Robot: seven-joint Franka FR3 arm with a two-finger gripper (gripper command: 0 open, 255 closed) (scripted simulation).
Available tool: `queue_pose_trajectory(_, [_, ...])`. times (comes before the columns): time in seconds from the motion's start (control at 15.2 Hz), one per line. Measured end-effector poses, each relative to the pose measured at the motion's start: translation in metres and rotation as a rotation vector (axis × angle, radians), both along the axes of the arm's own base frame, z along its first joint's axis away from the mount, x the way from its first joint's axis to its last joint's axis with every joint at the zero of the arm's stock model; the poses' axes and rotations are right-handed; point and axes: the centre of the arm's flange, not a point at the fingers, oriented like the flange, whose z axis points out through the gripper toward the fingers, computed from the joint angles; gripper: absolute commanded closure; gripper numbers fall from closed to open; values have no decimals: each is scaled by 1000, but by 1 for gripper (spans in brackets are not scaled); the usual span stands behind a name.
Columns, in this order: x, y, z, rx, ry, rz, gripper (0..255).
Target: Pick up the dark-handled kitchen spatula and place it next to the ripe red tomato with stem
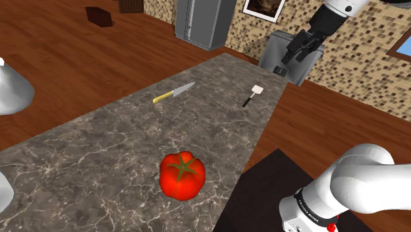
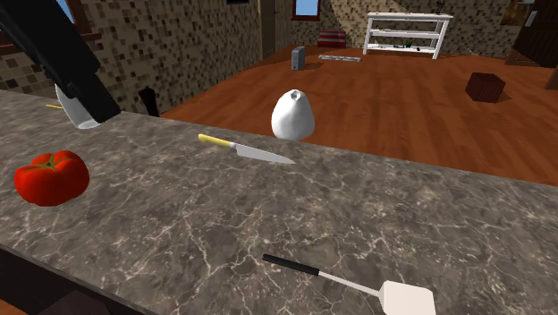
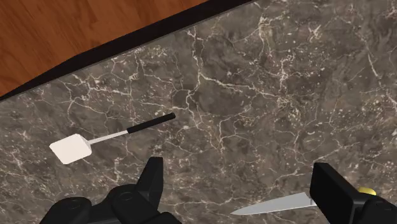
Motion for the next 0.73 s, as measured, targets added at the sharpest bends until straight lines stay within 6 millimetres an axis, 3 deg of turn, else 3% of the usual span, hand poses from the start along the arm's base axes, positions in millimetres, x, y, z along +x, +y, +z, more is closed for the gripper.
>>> queue_pose_trajectory(0.2, [13, -5, -9, 7, 10, -44, 0])
queue_pose_trajectory(0.4, [47, -11, -26, 24, 32, -146, 0])
queue_pose_trajectory(0.73, [98, -41, -68, 54, 73, -331, 0])
